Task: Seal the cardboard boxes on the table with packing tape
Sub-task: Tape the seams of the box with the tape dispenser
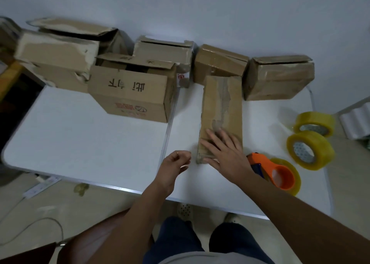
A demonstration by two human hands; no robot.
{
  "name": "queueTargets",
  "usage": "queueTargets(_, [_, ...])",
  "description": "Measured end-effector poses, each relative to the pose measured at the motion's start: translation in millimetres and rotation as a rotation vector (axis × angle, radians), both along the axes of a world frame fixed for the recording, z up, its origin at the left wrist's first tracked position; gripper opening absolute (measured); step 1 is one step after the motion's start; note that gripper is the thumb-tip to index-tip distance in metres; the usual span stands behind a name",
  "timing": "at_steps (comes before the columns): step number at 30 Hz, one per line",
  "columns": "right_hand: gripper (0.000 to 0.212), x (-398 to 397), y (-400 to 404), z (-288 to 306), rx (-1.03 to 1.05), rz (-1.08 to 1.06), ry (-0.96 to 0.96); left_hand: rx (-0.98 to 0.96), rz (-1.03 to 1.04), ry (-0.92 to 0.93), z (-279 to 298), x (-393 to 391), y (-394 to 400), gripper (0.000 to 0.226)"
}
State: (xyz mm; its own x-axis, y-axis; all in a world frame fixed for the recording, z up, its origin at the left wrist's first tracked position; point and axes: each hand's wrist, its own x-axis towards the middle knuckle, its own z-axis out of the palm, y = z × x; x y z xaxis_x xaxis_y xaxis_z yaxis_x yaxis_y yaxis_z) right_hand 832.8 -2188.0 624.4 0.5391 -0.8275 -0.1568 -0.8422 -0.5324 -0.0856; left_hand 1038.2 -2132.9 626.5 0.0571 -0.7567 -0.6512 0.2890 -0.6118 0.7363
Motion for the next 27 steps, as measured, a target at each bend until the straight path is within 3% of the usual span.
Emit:
queueTargets(14, [0.061, 14, 3, -14, -0.062, -0.09, 0.01, -0.106, 0.066, -0.111, -20, -2, -19, 0.008])
queueTargets(23, [0.06, 13, 3, -21, -0.091, -0.102, -0.048, -0.072, 0.064, -0.057, -33, -32, -28, 0.019])
queueTargets(27, [0.06, 14, 4, -22, -0.095, -0.114, -0.03, 0.049, 0.0, -0.181, -43, -37, -32, 0.027])
